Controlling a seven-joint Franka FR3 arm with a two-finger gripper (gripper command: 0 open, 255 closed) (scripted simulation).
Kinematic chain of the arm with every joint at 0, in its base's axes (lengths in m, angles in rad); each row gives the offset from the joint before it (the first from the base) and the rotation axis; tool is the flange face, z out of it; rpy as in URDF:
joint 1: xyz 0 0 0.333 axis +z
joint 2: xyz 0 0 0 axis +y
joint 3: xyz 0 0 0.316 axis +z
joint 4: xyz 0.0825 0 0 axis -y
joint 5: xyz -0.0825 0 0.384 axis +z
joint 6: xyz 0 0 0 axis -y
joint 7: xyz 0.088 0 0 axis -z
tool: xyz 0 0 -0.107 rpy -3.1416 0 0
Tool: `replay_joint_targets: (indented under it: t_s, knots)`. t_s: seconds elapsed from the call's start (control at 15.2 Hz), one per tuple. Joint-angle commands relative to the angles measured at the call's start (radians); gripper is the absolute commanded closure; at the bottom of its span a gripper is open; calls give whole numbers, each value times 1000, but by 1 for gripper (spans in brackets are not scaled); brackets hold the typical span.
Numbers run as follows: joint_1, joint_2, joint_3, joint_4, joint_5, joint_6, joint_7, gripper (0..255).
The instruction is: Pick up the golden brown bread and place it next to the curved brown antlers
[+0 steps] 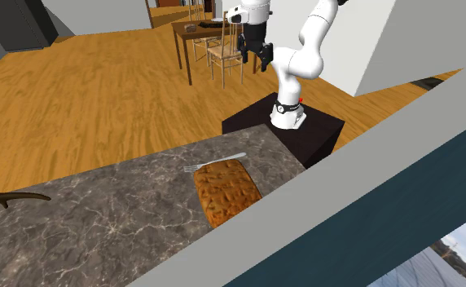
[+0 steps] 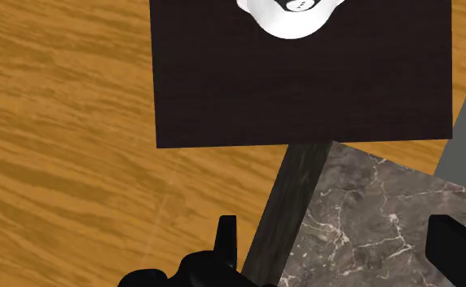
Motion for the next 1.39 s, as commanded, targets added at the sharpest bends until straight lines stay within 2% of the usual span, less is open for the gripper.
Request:
replay_joint_targets:
  t_s: [0.0,0.4,0.73,1.06,1.32]
  knots:
    - [0,0,0,0,0,0,0,0]
    - [58,69,149,-69,-83,269,55,0]
    - [71,167,283,-100,-202,484,141,0]
    - [29,299,440,-96,-400,664,288,0]
    - [-46,431,589,-58,-640,748,466,0]
